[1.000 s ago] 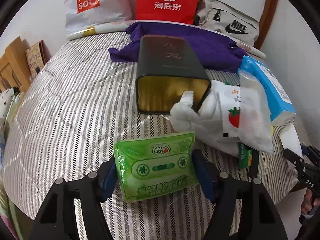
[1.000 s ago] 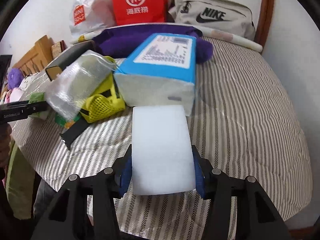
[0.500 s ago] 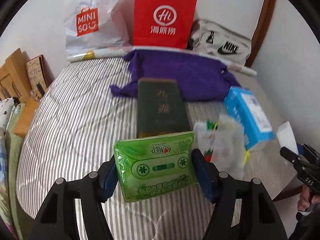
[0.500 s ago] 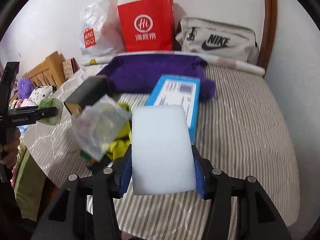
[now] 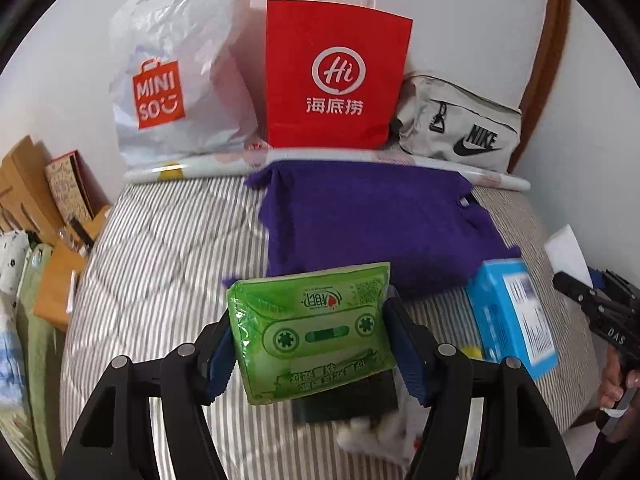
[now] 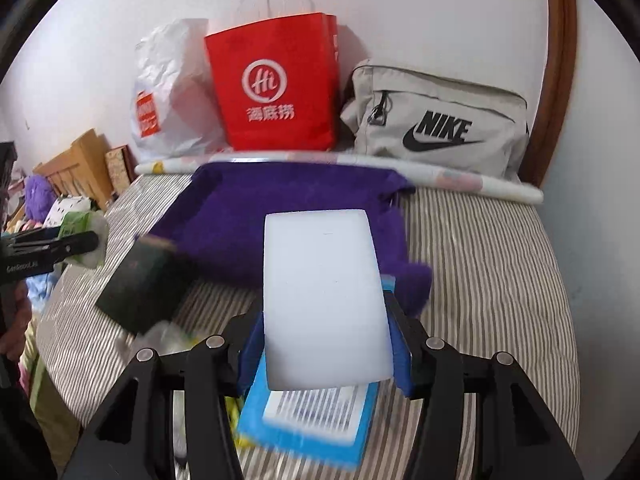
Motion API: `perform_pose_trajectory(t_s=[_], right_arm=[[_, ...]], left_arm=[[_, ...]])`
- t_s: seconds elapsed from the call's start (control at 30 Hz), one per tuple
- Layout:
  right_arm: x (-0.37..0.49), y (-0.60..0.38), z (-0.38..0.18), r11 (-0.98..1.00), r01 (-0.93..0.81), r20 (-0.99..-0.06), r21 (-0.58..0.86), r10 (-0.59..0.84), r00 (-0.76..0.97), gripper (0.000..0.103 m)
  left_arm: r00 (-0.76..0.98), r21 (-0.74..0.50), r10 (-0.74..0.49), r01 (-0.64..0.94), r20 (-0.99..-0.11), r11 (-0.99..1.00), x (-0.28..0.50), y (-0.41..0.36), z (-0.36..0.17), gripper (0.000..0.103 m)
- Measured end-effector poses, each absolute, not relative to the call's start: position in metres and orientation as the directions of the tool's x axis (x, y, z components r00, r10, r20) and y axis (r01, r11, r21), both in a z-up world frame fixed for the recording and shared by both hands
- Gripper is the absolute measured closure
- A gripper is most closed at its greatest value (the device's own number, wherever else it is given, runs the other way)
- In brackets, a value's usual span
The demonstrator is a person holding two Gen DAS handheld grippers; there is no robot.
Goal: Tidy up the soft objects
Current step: 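Carry the green pack and white sponge with both tools over the purple cloth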
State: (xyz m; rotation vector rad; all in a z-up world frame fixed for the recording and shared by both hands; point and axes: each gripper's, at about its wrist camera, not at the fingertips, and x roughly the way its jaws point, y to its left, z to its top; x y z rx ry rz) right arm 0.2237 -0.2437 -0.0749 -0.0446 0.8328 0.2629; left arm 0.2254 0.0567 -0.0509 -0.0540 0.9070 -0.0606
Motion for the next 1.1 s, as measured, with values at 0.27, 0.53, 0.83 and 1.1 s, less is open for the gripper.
perform_pose_trajectory(t_s=[0.27, 0.53, 0.83, 1.1], right_arm=[[0.291, -0.242, -0.080, 0.972, -0.227, -0.750, 0.058, 0.192, 0.632, 0.050], [0.340, -0.234, -0.108, 0.965, -0.257, -0.798, 0.051, 0.194, 0.571, 0.051], [0.376, -0.228, -0.142, 0.962, -0.270, -0.860, 0.046, 0.175, 0.478, 0.051], [0.393, -0.225, -0.162, 0.959, -0.281, -0.891, 0.039, 0.161, 0.424, 0.051]], left_arm=[[0.569, -0.105, -0.116, 0.051, -0.814, 0.993, 0.290, 0.055, -0.066, 0.037], [0.516, -0.128, -0.139, 0.056, -0.845, 0.990, 0.356, 0.049, -0.095, 0.037], [0.474, -0.157, -0.171, 0.070, -0.864, 0.985, 0.411, 0.042, -0.120, 0.037], [0.434, -0.108, -0.131, 0.078, -0.891, 0.991, 0.446, 0.034, -0.142, 0.035]])
